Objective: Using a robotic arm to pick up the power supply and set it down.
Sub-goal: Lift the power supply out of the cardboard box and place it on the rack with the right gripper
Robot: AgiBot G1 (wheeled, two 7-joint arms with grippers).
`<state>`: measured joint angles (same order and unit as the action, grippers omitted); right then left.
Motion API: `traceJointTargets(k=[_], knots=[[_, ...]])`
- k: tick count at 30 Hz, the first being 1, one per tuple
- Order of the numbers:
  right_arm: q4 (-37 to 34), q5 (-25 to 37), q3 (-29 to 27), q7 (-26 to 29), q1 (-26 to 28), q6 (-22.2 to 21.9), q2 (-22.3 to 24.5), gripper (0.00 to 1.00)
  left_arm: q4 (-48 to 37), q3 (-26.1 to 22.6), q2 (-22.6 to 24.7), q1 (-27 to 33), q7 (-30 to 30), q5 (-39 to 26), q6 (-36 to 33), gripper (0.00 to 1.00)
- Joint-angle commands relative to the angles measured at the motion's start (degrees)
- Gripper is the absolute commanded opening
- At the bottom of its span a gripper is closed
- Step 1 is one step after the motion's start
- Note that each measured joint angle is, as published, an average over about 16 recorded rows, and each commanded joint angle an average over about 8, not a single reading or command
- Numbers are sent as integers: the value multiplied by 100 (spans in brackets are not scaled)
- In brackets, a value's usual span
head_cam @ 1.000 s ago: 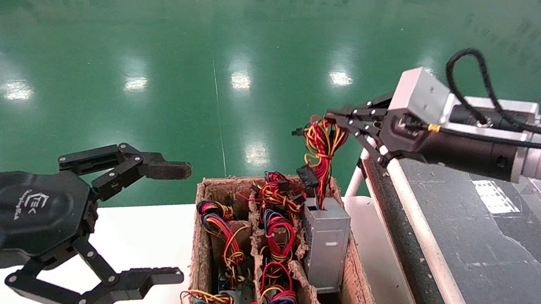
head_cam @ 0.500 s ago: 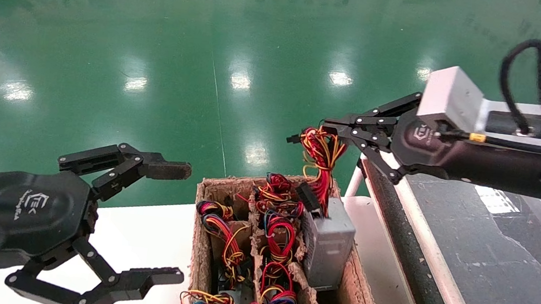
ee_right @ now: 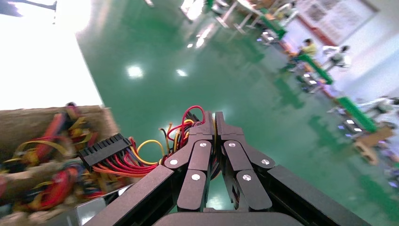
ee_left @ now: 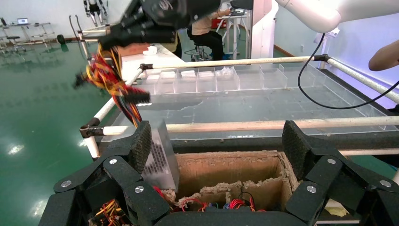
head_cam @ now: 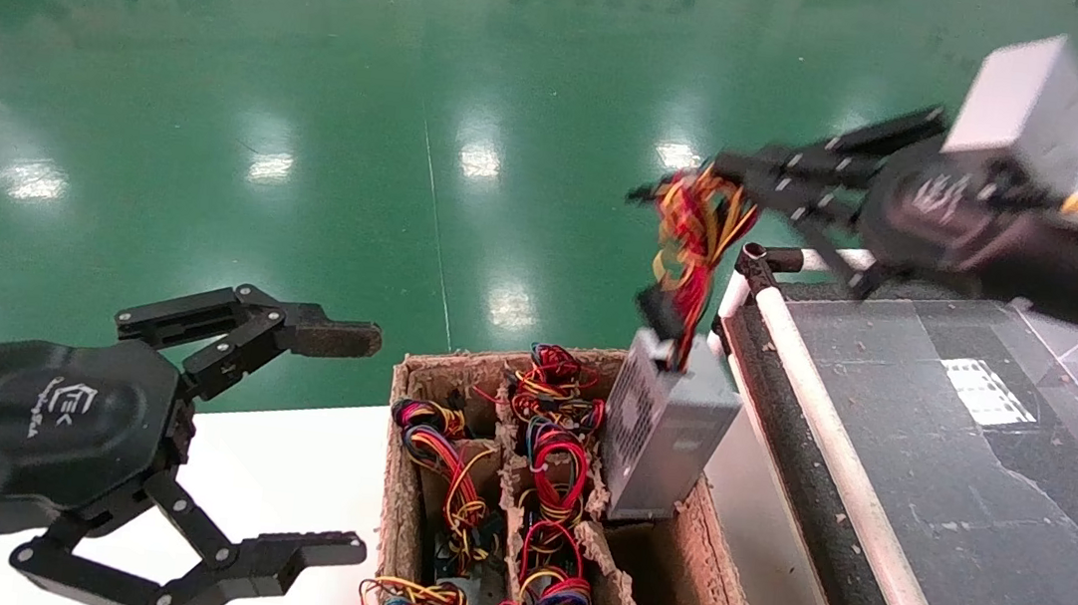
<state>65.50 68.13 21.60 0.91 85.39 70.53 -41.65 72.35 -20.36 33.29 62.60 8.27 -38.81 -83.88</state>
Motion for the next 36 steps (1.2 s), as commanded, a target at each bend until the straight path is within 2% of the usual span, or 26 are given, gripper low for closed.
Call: traceJointTargets(k=[1,15,36], knots=[[4,-17,-70,-29,1,-103,43,0,0,0,0,0,0,0,0,100],[-658,77,-278,-571,417,-235,160,0,0,-1,0,0,0,1,0,100],[-2190,607,-327,-1561,951,-147,754,0,0,-2,-1,1,-1,1,1,100]])
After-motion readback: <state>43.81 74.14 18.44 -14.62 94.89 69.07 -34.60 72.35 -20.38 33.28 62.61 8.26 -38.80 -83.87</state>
